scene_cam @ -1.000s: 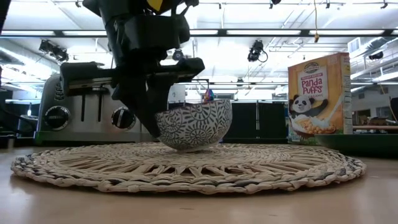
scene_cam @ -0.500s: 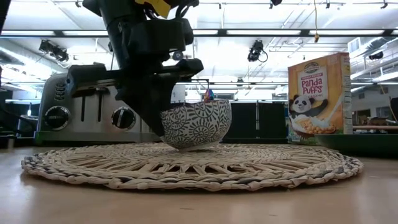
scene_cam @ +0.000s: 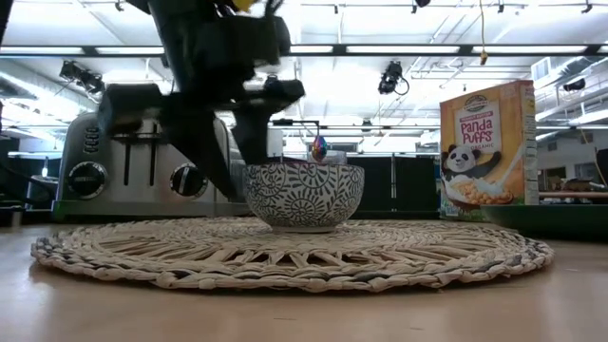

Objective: Arrange a breakfast setting
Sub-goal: Adjust the brown placemat

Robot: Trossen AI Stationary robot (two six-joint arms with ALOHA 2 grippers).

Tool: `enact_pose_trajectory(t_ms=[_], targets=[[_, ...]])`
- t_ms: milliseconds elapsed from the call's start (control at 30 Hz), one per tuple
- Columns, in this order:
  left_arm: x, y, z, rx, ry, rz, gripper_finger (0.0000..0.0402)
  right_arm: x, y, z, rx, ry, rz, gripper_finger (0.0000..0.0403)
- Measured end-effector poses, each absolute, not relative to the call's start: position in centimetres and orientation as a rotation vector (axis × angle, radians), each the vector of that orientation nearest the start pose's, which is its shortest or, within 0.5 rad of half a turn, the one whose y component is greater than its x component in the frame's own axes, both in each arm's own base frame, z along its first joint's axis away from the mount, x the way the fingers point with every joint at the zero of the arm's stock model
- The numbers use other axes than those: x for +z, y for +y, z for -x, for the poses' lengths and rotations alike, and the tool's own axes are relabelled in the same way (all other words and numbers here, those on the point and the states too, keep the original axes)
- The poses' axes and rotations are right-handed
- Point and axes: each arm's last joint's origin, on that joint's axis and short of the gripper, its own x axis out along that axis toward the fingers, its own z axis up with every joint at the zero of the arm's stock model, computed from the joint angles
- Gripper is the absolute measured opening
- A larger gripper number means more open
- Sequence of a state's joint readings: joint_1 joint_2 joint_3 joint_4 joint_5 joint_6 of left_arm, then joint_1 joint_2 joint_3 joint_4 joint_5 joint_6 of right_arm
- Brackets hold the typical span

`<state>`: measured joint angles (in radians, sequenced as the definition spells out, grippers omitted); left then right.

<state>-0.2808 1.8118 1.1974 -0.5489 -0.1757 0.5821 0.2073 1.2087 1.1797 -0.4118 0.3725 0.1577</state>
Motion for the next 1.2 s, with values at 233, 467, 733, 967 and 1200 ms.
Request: enact_pose_trajectory(t_ms=[233,467,733,967,1200], targets=[[21.3,-9.6,-32.8,-0.345,1.038,-0.775,0.0208,36.3,4.1,-25.5,-0.261,0.397,-0.023,0.0153],[26.1,-9.2,-28.5,-0.118,1.056,-0.617,0.0234,36.3,3.8,-25.5,-0.279,0.403,0.018,0.0153],[31.3,-8.1,-24.8,0.165,0.855,-0.01,0.0235,36.4,2.6,-26.0,-0.337,0.376,0.016,0.0153],[34.6,-10.1,-22.5,0.164,0.592,0.083,0.0235,34.6,1.9,-28.7,-0.42,0.387,-0.06,0.0155],[37.6,-12.1,-18.3,0.044,0.427,0.105,0.0235,31.7,4.1,-32.0,-0.305,0.419,-0.102,0.0155]])
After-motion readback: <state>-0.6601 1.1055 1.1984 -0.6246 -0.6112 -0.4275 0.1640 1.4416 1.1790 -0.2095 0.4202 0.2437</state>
